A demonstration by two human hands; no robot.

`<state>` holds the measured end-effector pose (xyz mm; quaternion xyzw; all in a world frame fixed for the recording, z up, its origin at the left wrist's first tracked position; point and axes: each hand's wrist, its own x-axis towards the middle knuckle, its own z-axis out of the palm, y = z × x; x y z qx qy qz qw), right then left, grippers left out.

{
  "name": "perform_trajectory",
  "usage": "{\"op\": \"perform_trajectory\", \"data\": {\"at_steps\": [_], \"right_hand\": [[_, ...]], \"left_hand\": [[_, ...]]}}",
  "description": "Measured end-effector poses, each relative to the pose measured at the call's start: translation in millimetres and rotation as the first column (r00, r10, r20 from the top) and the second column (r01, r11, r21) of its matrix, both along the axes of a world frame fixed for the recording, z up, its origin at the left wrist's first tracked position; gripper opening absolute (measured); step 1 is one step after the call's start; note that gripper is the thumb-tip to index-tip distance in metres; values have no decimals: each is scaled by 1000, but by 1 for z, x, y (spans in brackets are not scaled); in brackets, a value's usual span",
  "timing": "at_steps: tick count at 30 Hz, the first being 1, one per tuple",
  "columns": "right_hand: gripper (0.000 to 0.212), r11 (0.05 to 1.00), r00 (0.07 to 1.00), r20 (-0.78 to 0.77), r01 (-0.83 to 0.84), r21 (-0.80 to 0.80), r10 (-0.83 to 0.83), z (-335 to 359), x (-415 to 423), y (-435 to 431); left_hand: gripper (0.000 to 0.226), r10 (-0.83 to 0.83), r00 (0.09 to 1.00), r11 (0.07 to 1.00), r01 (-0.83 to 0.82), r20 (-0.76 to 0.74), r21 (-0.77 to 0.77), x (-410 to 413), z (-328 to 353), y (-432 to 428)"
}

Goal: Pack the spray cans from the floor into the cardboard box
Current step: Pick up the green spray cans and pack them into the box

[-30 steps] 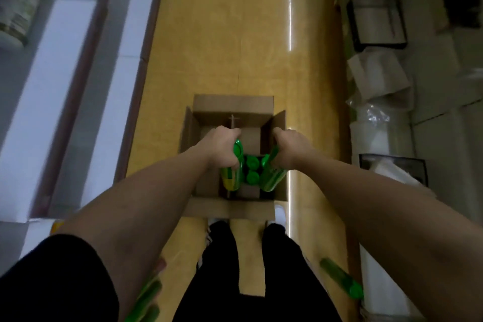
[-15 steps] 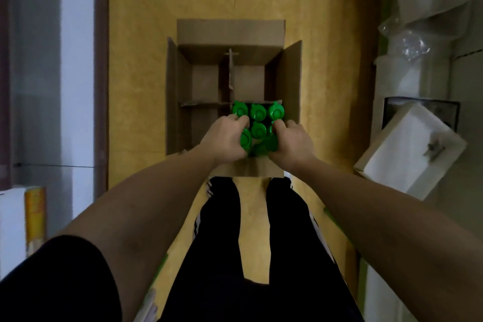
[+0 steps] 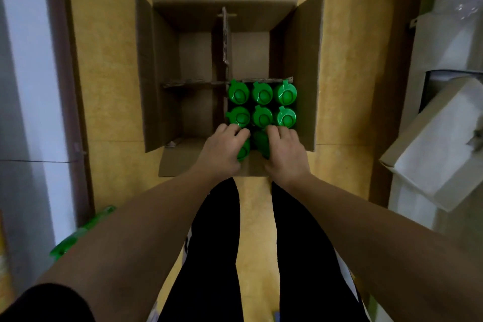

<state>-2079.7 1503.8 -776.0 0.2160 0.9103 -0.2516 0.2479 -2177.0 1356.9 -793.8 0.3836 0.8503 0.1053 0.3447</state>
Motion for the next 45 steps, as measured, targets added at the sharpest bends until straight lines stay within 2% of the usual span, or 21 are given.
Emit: {"op": "perform_trajectory", "data": {"at_steps": [2, 5, 11, 16, 20, 24, 27, 31, 37, 40, 45], "right_hand": [[63, 1000, 1000, -6, 1, -9, -1, -21, 2, -5], [67, 997, 999, 5, 54, -47, -54, -49, 10, -10], [54, 983, 987, 50, 159, -93, -155, -87, 10, -11], [66, 976, 983, 80, 172, -135, -162, -102, 4, -14], [69, 965, 967, 154, 223, -139, -201, -104, -3, -20], [67, 914, 930, 134, 363, -184, -343, -106, 0, -21], [68, 881, 903, 145, 428, -203, -405, -105, 3, -18], [67, 876, 898, 146, 439, -202, -416, -104, 3, -20], [64, 919, 926, 144, 367, -143, -348, -92, -8, -18], [65, 937, 941, 108, 332, -107, -321, -61, -22, -13], [67, 967, 969, -3, 244, -67, -245, 29, -59, 16]], "left_hand": [[52, -23, 1000, 999, 23, 0, 29, 4, -21, -3], [60, 43, 999, 999, -44, 31, 18, 8, -50, -6], [66, 107, 990, 994, -104, 97, -36, 18, -88, -11], [71, 152, 981, 988, -153, 118, -7, 18, -101, -10], [67, 317, 935, 948, -317, 158, -27, 24, -102, -9], [62, 482, 869, 876, -482, 111, -32, 31, -106, -8], [57, 535, 838, 844, -536, 103, -30, 34, -108, -4], [56, 520, 846, 854, -517, 120, -58, 30, -106, -3], [63, 376, 914, 923, -355, 153, -150, 10, -78, 1], [68, 331, 934, 930, -299, 135, -213, -5, -44, 10], [64, 291, 956, 948, -285, 26, -141, -45, 50, 39]]}}
